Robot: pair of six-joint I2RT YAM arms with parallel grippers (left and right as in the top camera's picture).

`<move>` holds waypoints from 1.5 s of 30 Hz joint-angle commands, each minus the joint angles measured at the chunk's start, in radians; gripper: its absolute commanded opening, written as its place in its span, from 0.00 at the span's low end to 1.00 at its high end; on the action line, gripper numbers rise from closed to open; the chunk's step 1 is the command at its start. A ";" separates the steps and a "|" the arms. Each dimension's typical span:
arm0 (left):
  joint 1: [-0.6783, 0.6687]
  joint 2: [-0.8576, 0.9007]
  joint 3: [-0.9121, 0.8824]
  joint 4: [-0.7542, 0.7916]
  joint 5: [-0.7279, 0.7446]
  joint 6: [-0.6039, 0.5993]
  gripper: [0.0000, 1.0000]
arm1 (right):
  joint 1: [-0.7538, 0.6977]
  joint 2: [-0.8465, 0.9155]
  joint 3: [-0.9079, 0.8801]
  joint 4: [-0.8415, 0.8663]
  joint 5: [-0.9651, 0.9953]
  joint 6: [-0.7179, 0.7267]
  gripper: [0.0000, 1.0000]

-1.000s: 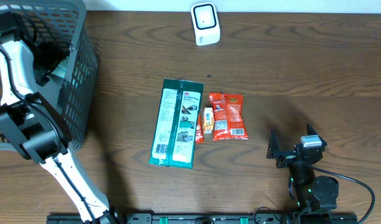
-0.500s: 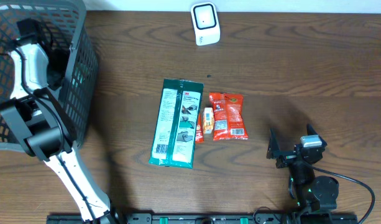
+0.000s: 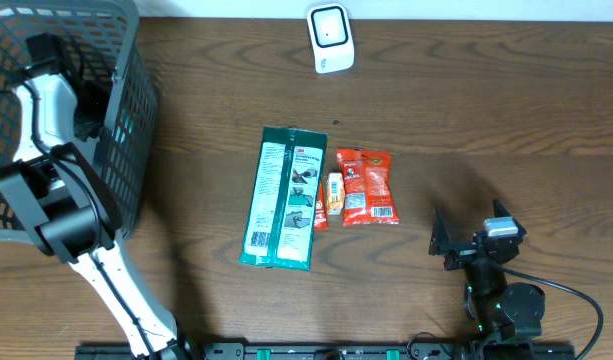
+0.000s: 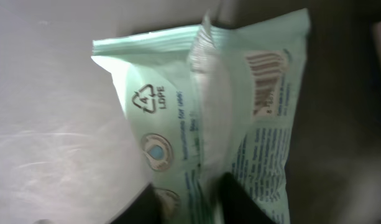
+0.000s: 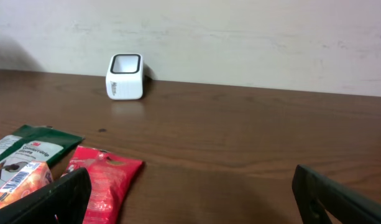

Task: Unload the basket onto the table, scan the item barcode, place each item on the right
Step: 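Lift the wipes pack out and carry it toward the gloves pack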

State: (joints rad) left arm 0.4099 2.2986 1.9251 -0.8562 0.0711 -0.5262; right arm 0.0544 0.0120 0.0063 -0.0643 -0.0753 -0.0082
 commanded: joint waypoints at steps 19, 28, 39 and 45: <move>0.100 -0.483 -0.035 -0.119 -0.061 0.080 0.07 | -0.011 -0.005 -0.001 -0.003 -0.005 -0.005 0.99; 0.099 -0.784 -0.035 -0.216 -0.016 0.081 0.07 | -0.011 -0.005 -0.001 -0.003 -0.005 -0.005 0.99; 0.099 -0.991 -0.035 -0.398 0.383 0.248 0.07 | -0.011 -0.005 -0.001 -0.004 -0.005 -0.005 0.99; 0.057 -0.991 -0.068 -0.513 0.446 0.325 0.07 | -0.011 -0.005 -0.001 -0.003 -0.005 -0.005 0.99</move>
State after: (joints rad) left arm 0.5011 1.2991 1.8759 -1.3548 0.4370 -0.2813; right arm 0.0544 0.0120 0.0063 -0.0643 -0.0753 -0.0082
